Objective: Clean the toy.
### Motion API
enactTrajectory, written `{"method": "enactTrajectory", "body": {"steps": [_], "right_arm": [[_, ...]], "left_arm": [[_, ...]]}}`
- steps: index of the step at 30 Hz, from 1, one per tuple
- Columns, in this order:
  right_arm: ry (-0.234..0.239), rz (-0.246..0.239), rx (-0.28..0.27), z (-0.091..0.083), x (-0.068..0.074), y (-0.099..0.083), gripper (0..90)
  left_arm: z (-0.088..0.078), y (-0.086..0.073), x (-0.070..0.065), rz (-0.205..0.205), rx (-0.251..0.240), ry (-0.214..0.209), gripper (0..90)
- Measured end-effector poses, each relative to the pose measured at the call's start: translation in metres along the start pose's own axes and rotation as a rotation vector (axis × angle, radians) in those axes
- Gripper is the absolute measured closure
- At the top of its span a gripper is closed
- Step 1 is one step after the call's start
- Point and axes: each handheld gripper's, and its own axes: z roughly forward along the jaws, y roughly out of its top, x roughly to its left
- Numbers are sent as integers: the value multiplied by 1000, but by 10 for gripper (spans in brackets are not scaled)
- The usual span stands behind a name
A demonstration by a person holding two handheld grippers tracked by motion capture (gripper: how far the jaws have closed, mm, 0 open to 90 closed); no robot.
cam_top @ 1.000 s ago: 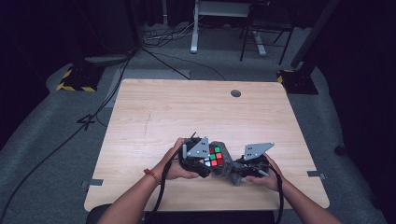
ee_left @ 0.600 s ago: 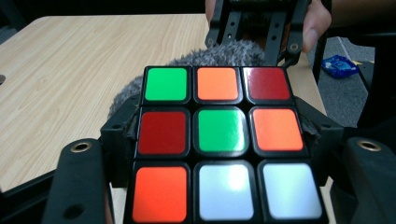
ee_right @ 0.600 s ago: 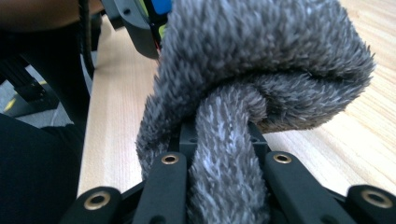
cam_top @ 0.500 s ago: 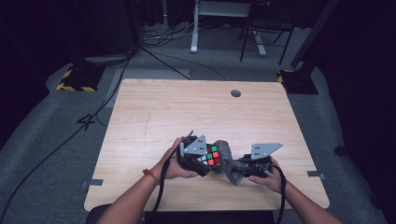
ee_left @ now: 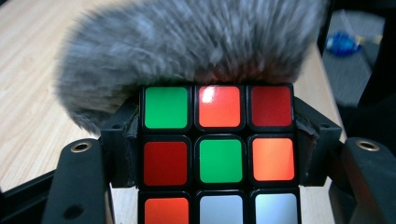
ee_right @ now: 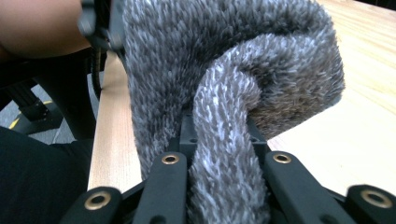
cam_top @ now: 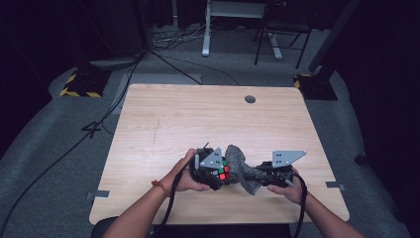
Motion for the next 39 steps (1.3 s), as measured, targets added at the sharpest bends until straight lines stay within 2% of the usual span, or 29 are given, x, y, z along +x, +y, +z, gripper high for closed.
{"method": "enactTrajectory", "body": {"steps": [2, 4, 5, 7, 10, 13, 15, 17, 18, 20, 23, 27, 30, 32, 36, 38, 39], "right_arm": [[-4, -31, 14, 3, 5, 3, 773], [-23, -57, 27, 6, 9, 6, 773], [-17, -47, 17, 6, 8, 7, 773], [-36, -46, 24, 6, 7, 8, 774], [-77, -50, 88, 10, 4, 5, 774], [-76, 11, 129, 12, -6, -5, 774], [-57, 45, 143, 13, -11, -12, 774], [-50, 54, 152, 15, -12, -15, 774], [-33, 53, 143, 14, -12, -15, 773], [26, 62, 83, 12, -11, -12, 773], [70, 65, 40, 12, -8, -11, 774], [79, 79, -1, 7, -10, -11, 774], [67, 73, -12, 5, -9, -9, 774], [61, 62, -14, 4, -8, -7, 775], [65, 40, -28, 3, -3, -1, 776], [50, 16, -4, 5, 1, 2, 776], [33, 0, 16, 7, 3, 3, 776]], "left_arm": [[6, 2, -2, 24, 36, 5, 332], [6, 1, 0, 12, 22, -2, 332], [4, 1, 1, 9, 21, 8, 332], [2, 2, 1, 17, 22, 35, 333], [0, 2, 0, 16, 19, 41, 334], [-4, 3, 1, 8, -10, 38, 334], [-8, 4, 1, 9, -40, 37, 334], [-12, 6, 1, 7, -66, 30, 334], [-14, 6, 1, 5, -79, 34, 334], [-16, 6, 3, -9, -110, 17, 333], [-18, 4, 5, -26, -139, -6, 331], [-19, 3, 6, -30, -132, 1, 327], [-15, 2, 6, -26, -108, 9, 323], [-13, 2, 6, -25, -87, 16, 318], [-4, 2, 2, 6, -20, 37, 329], [2, 0, -1, 27, 16, 61, 327], [3, 0, -1, 30, 25, 51, 328]]}}
